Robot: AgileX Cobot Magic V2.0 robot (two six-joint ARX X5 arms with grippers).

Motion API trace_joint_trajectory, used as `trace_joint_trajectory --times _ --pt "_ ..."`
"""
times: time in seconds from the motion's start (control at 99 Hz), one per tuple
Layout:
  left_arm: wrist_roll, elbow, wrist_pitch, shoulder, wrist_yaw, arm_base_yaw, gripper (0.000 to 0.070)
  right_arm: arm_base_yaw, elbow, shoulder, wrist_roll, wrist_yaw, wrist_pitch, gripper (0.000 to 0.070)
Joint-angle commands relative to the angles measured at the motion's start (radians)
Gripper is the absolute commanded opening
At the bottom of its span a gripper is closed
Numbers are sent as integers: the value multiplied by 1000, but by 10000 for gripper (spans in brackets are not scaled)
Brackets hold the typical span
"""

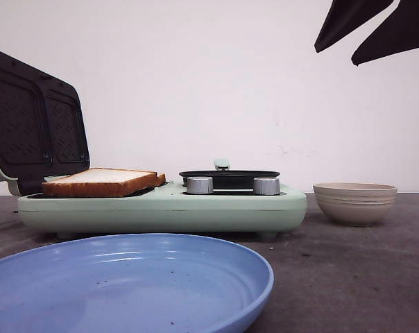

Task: Make breakfast with bread and shrimp
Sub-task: 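Move the left gripper to the sandwich maker lid handle and grasp it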

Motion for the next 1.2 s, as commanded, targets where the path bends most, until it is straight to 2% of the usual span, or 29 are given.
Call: trace_joint_trajectory --times 0.0,0.101,0.151,0.283,0.525,0.869,0.959,1.192 --pt "-68 7 30 18 14 13 288 6 6 2 8 -3 10 318" --pt "-112 9 50 50 60 49 402 6 6 2 6 -8 10 318" --pt "-139 10 52 65 93 77 437 6 6 2 3 -19 10 318" --pt "-227 10 96 102 245 179 437 6 6 2 -7 -22 10 318" --pt "-496 10 266 195 523 417 435 6 6 2 -13 -31 10 318" --pt "-739 10 465 403 687 508 434 6 6 2 -13 -71 10 318" --pt "-770 10 501 457 719 534 434 6 6 2 -13 -71 10 318" --pt "-786 10 544 557 776 567 434 6 6 2 -13 -71 10 318"
